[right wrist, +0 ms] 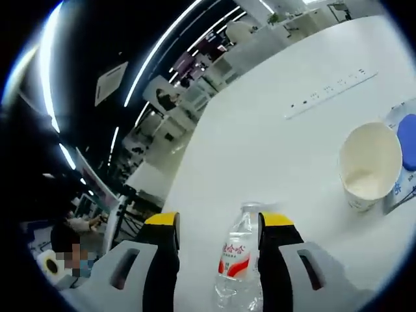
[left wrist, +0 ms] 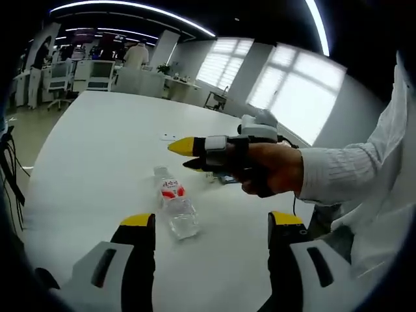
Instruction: Arrange the tabletop items into an orderly group along one side of the table until the central work area is clear of visible clutter.
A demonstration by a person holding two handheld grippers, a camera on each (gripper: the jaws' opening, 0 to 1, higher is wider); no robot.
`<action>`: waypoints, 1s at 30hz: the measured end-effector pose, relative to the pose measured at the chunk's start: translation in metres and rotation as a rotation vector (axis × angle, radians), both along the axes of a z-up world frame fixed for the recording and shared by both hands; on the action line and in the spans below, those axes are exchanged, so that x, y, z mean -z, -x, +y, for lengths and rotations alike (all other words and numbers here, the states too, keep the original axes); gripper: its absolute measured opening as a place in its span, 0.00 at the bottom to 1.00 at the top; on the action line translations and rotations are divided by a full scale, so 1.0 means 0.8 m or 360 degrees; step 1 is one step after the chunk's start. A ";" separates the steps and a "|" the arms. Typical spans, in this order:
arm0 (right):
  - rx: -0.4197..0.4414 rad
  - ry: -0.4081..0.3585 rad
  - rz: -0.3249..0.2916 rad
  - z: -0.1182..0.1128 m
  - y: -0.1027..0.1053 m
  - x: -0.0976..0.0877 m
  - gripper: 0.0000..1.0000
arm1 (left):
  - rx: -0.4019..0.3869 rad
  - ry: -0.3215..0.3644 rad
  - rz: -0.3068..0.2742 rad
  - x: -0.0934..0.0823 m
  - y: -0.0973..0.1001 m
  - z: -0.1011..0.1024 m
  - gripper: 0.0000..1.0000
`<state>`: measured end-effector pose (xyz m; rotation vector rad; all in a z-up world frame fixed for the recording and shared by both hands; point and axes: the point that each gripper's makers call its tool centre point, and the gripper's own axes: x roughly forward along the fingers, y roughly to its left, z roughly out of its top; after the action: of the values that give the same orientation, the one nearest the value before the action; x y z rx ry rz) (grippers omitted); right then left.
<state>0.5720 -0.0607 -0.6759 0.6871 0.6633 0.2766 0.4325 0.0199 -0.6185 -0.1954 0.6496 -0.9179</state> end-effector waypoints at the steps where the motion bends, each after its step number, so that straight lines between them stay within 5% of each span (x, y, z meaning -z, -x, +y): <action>1: -0.0001 -0.0004 0.0011 0.002 -0.002 0.003 0.46 | 0.0000 0.0006 0.0003 0.001 0.000 0.000 0.71; 12: 0.0037 0.0123 0.0132 0.005 -0.021 0.040 0.42 | -0.0021 0.0037 0.0031 0.013 0.002 0.006 0.71; 30: 0.0101 0.0144 0.0275 0.007 -0.044 0.088 0.38 | -0.0068 0.0087 0.0075 0.028 0.004 0.013 0.71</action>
<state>0.6070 -0.0552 -0.7461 0.6485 0.8126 0.1284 0.4294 0.0303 -0.6408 -0.2796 0.6621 -0.8929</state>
